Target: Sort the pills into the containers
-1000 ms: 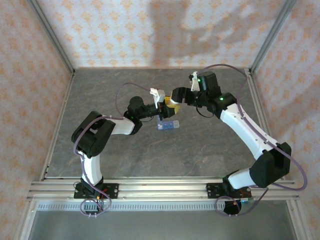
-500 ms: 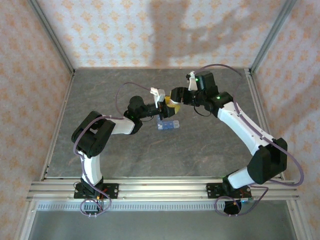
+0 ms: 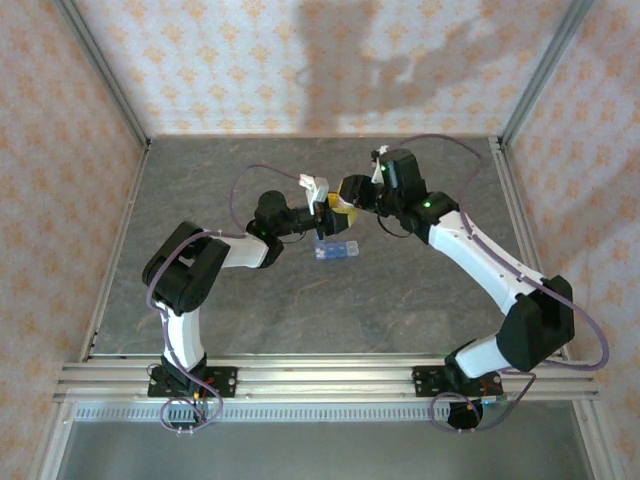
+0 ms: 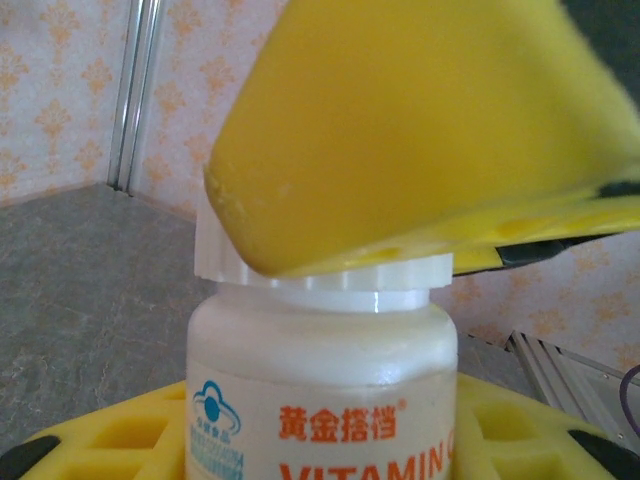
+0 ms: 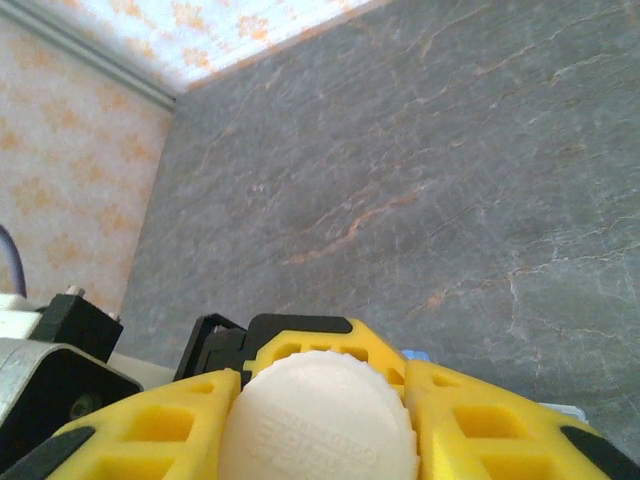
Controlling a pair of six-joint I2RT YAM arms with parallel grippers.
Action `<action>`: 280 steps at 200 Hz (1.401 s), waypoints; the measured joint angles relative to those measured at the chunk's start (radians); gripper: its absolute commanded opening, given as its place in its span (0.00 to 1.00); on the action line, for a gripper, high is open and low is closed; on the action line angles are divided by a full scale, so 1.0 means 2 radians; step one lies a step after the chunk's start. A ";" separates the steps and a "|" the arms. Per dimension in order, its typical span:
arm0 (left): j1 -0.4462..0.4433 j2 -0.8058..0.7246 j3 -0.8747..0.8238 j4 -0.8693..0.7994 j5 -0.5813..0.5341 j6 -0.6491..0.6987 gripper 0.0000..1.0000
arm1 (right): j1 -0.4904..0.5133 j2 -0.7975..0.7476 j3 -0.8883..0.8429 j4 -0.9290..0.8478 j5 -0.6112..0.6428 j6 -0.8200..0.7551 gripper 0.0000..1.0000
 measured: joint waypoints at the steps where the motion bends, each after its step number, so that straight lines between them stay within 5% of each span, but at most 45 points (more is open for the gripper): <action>1: 0.000 0.000 0.000 0.000 0.000 0.000 0.00 | 0.000 0.000 0.000 0.001 0.001 0.001 0.32; 31: 0.000 0.000 0.000 -0.002 0.000 0.000 0.00 | 0.009 -0.005 -0.007 0.006 0.030 0.014 0.32; 54: 0.000 0.003 0.001 0.000 0.000 0.000 0.20 | 0.010 -0.005 -0.007 0.006 0.039 0.014 0.32; 70: 0.000 0.006 0.001 0.003 -0.002 0.000 0.42 | 0.009 -0.005 -0.007 0.003 0.042 0.012 0.32; 74: -0.001 0.007 0.001 0.003 -0.003 0.000 0.62 | 0.008 -0.005 -0.007 0.002 0.043 0.011 0.32; 77: -0.001 0.007 0.001 0.004 -0.004 0.001 0.93 | 0.008 -0.005 -0.007 0.002 0.042 0.011 0.32; 81: -0.002 0.007 0.001 0.005 -0.006 0.002 0.99 | 0.006 -0.005 -0.007 0.000 0.043 0.011 0.32; 179: -0.002 -0.027 -0.098 0.020 -0.060 0.033 1.00 | -0.045 -0.005 -0.041 0.007 0.121 -0.020 0.31; 280: 0.037 -0.107 -0.144 0.021 -0.160 0.047 1.00 | -0.051 0.011 -0.195 0.205 0.282 -0.065 0.28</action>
